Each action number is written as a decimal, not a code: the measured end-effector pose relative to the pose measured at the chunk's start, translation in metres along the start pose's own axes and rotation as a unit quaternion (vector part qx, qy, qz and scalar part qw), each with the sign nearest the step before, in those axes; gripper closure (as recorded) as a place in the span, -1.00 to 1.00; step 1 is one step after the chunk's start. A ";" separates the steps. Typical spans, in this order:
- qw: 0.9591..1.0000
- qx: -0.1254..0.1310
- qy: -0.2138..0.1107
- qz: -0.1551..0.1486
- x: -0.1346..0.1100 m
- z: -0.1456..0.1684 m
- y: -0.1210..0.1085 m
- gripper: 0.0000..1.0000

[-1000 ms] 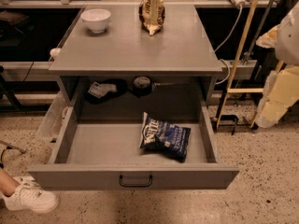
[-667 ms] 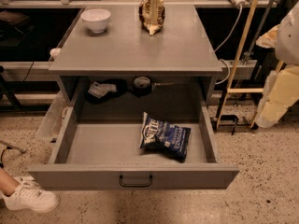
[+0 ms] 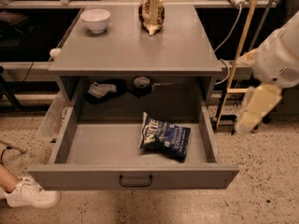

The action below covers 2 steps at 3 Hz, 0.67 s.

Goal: Pick blue chip bag from top drawer and place on counter

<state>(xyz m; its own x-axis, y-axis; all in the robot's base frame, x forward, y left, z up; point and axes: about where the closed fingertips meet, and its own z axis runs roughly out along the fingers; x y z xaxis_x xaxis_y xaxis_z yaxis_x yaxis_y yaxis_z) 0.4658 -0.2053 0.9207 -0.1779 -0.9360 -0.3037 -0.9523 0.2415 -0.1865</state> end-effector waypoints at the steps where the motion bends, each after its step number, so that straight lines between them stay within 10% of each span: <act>1: 0.997 -0.048 -0.065 0.021 -0.007 0.110 -0.027 -1.00; 2: 0.987 -0.092 -0.129 0.039 -0.023 0.203 -0.044 -1.00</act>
Offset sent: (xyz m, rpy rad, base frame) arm 0.1533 0.1033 -0.2831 0.4988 0.2292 0.0461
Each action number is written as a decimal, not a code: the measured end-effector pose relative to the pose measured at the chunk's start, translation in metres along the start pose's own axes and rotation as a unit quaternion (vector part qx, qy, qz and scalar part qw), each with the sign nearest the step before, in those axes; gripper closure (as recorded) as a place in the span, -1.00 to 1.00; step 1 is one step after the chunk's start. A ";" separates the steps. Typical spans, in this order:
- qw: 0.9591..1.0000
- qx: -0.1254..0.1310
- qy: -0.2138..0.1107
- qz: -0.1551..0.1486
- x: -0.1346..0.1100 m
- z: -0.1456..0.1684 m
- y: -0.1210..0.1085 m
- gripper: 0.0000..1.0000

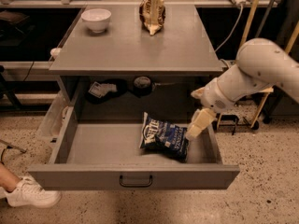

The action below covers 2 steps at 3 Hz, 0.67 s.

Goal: Pick blue chip bag from top drawer and place on counter

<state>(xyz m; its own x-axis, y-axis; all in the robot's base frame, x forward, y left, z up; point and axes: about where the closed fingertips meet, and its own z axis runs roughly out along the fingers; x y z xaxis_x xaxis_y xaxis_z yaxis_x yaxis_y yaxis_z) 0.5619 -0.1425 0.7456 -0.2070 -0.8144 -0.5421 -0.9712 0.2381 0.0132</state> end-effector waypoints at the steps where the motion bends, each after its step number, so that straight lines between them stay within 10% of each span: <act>1: 0.999 -0.023 -0.049 0.000 -0.001 0.055 -0.008 -1.00; 2: 0.998 -0.026 -0.049 0.000 -0.001 0.059 -0.008 -1.00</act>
Offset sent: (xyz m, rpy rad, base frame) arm 0.0129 0.0239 -0.0392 0.0893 0.0133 0.0200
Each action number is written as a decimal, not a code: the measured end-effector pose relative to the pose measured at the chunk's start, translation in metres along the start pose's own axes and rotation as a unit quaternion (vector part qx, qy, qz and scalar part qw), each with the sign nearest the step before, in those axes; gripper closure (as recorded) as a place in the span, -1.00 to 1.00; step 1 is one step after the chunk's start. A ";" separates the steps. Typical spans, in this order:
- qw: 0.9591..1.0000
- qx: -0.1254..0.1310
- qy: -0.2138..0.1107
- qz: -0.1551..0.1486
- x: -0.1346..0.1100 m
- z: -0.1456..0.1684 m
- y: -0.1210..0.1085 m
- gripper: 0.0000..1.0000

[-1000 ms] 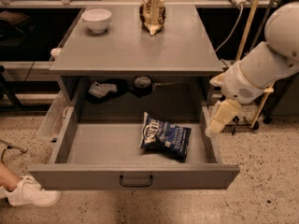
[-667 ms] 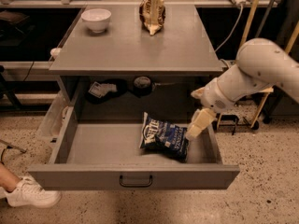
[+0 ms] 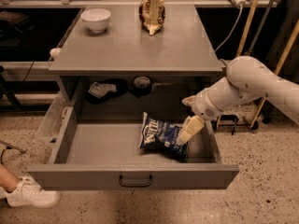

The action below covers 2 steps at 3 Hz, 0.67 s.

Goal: Pick blue chip bag from top drawer and place on counter

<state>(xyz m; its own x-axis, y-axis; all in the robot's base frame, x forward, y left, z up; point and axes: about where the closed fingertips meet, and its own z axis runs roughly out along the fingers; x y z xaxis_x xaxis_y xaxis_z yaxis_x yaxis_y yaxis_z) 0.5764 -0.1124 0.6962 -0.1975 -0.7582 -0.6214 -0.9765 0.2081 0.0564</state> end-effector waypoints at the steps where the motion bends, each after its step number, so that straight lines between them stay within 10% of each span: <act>1: 1.000 0.006 0.023 0.007 0.005 0.027 -0.004 -1.00; 2: 0.997 0.030 0.065 0.009 0.003 0.070 -0.016 -1.00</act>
Offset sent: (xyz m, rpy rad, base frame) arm 0.0561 0.0752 -0.0974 -0.2735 -0.0618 -0.1072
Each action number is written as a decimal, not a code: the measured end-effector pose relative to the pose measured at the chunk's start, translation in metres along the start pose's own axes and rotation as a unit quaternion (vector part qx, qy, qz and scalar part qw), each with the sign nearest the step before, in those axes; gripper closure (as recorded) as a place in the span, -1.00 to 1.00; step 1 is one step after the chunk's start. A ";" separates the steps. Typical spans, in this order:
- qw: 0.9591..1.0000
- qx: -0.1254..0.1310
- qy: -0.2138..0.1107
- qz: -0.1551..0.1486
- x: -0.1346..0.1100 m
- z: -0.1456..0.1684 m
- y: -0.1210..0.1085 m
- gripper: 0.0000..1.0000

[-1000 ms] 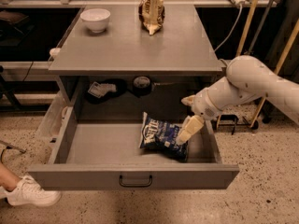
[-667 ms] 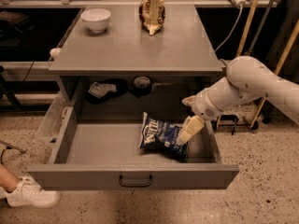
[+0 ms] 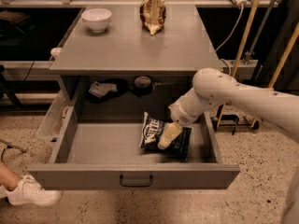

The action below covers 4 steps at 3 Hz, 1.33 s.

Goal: Pick blue chip bag from top drawer and place on counter

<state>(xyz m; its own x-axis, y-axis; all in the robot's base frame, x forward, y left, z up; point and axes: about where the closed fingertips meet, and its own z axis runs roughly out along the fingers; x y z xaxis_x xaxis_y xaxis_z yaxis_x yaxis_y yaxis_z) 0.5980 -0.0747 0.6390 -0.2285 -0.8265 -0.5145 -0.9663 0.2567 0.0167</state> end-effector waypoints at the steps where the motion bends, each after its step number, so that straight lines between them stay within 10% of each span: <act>1: 0.999 0.028 0.035 0.002 -0.009 0.041 -0.016 -1.00; 2: 0.999 0.028 0.035 0.002 -0.009 0.041 -0.016 -1.00; 4: 0.999 0.028 0.035 0.002 -0.009 0.041 -0.016 -0.18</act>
Offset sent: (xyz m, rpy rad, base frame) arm 0.0172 0.0166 -0.0247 -0.0652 -0.0200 -0.0256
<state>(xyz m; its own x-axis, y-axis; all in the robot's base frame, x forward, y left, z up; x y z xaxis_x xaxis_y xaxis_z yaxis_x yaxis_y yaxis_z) 0.6204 -0.0507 0.6084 -0.2423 -0.8580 -0.4530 -0.9578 0.2861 -0.0294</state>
